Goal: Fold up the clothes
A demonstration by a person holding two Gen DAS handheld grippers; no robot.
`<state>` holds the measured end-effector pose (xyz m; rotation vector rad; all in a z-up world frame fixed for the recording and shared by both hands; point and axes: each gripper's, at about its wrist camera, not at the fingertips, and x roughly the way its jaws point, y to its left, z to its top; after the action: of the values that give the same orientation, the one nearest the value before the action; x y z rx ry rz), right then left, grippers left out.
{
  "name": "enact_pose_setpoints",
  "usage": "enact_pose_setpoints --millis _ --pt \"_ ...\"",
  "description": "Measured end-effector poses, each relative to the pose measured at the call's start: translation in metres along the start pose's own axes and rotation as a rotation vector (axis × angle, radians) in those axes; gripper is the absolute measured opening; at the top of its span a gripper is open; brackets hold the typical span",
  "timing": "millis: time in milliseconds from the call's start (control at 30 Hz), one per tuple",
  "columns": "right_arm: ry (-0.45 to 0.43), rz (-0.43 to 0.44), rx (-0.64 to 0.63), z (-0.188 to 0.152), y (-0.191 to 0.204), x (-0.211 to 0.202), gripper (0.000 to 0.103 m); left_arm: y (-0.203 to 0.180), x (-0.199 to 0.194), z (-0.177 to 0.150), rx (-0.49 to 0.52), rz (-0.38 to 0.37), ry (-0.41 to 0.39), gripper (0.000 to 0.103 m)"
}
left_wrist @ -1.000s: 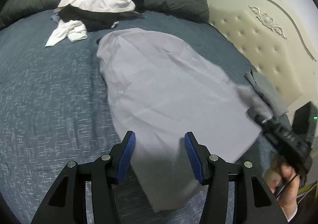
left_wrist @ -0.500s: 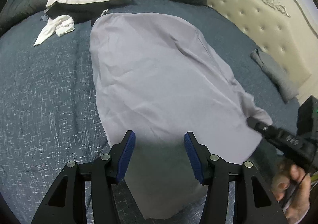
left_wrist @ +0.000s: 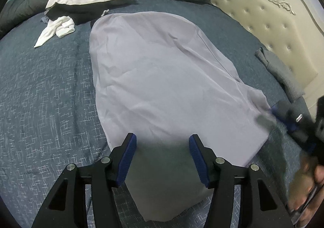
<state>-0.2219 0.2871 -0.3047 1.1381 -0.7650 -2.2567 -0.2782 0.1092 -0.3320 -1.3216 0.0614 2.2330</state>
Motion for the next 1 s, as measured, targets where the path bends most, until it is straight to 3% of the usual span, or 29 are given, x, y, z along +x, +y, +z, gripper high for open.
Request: enact_pose_setpoints --millis 67,200,433,533,667,800,1000 --pt "0.034 -0.052 0.037 -0.005 -0.010 0.010 0.018 -0.003 -0.003 -0.001 0.005 -0.004 0.001 0.059" --pt "0.046 -0.145 0.111 -0.012 -0.032 0.014 0.001 -0.009 -0.006 -0.001 0.031 -0.010 0.005 0.059" --pt "0.040 -0.222 0.143 -0.015 -0.050 0.007 0.000 -0.011 0.008 -0.010 0.042 0.002 0.036 0.059" --pt "0.006 -0.218 0.165 -0.014 -0.048 -0.003 0.000 -0.009 0.004 -0.009 0.034 -0.002 0.033 0.059" --pt "-0.066 -0.145 0.136 -0.007 -0.034 -0.020 0.002 -0.008 -0.012 -0.008 0.001 -0.037 0.000 0.059" --pt "-0.033 -0.061 0.115 -0.008 -0.022 -0.009 0.002 -0.021 -0.011 -0.010 0.035 -0.053 -0.006 0.059" --pt "0.013 -0.168 0.151 -0.013 -0.041 0.006 0.000 -0.019 0.013 -0.015 0.019 -0.051 0.024 0.059"
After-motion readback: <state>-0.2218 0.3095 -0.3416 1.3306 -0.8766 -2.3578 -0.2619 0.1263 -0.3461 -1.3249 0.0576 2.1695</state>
